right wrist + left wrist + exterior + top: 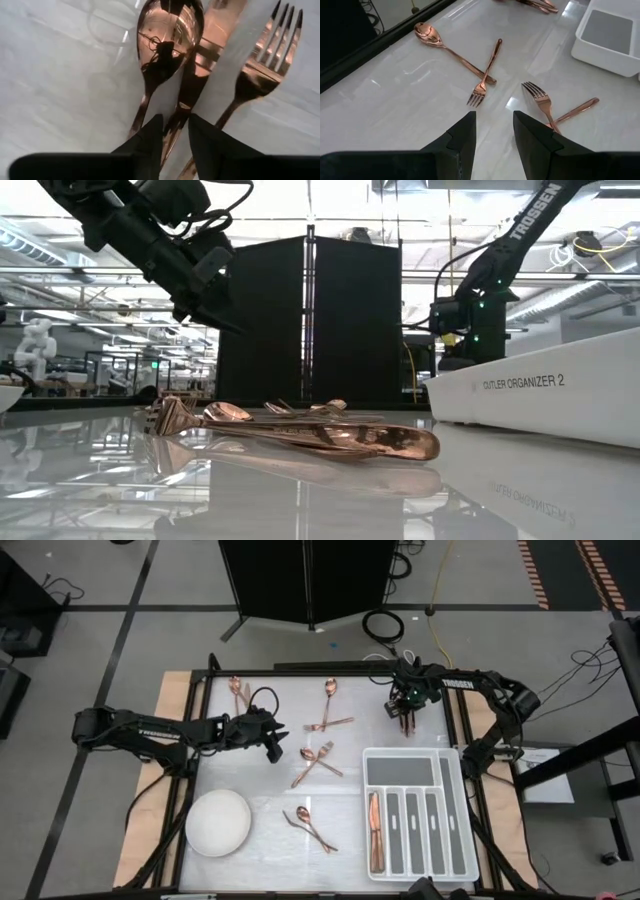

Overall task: Sort silverware
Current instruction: Put the right brown knife in the white silverware organizer

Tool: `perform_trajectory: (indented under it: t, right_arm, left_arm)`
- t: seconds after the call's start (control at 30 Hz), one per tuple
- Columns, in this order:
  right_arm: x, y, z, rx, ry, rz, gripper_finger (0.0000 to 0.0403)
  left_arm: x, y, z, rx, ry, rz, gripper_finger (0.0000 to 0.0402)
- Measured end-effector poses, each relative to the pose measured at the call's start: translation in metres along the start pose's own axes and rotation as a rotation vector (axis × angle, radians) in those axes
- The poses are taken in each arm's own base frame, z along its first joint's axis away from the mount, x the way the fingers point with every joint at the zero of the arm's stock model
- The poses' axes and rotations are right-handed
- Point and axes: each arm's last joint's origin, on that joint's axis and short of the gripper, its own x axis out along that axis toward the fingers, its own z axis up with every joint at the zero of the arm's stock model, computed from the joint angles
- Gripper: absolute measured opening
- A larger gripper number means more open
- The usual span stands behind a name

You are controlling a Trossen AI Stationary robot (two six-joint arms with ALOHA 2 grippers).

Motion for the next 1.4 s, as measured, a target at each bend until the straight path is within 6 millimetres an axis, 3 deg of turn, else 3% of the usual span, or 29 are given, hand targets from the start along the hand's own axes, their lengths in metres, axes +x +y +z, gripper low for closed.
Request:
perform_trajectory:
  t: [0.27, 1.07, 1.4]
  right_arm:
    - [0.0, 0.001, 0.002, 0.026, -0.024, 0.002, 0.0008]
    - [-0.065, -0.005, -0.004, 0.09, -0.287, 0.113, 0.0015]
    - [-0.09, 0.001, -0.015, 0.118, -0.248, 0.435, 0.0016]
  left_arm:
    - [0.0, 0.0, 0.0, 0.0, 0.0, 0.0, 0.013]
    - [0.0, -0.001, 0.0, 0.001, 0.007, -0.026, 0.013]
    - [0.0, -0.001, 0.0, 0.0, 0.007, -0.025, 0.013]
